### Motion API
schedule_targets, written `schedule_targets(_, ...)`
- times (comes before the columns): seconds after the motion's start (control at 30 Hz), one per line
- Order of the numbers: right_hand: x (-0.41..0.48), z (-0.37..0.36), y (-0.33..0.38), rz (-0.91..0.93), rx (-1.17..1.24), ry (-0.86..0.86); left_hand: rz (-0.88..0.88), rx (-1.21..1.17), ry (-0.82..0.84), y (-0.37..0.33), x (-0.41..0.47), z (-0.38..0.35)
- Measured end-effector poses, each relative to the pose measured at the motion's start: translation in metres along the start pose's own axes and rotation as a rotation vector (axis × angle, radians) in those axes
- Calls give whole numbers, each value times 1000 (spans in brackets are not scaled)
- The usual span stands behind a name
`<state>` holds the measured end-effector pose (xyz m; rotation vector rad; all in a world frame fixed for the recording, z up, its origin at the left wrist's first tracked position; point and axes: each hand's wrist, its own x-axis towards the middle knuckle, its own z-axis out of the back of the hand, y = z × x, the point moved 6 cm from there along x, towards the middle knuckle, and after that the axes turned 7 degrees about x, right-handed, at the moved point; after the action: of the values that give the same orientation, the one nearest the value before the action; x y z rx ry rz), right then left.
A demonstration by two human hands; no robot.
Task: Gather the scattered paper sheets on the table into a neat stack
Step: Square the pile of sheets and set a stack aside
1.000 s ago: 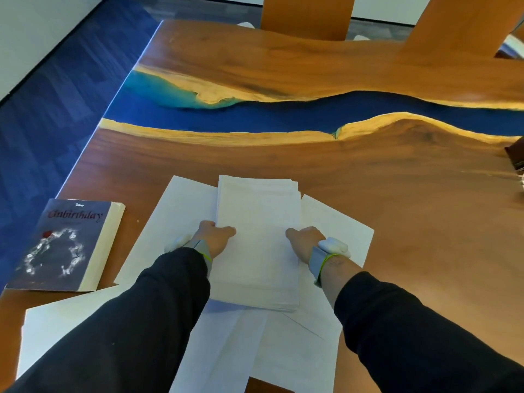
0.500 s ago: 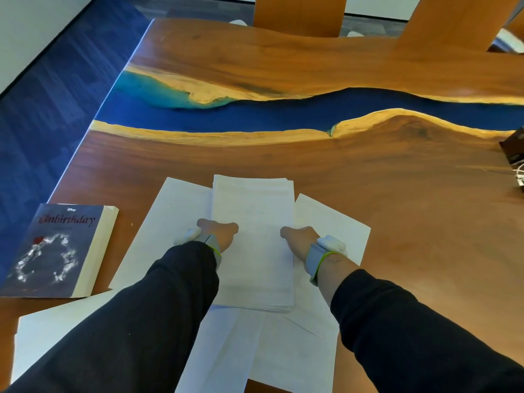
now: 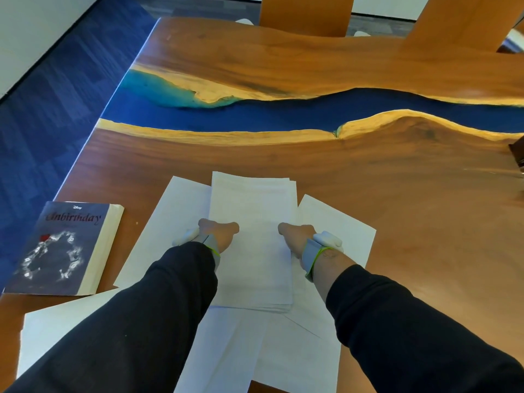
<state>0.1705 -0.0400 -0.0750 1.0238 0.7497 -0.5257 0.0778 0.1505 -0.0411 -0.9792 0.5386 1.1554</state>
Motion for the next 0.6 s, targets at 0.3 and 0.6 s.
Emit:
schedule_targets(0.3,2,5,0,50,-60,-26,21,-51,-2,-3,5,-4)
schedule_targets(0.6,3,2,0,58,-63,-47,-68,25,27,0,12,-8)
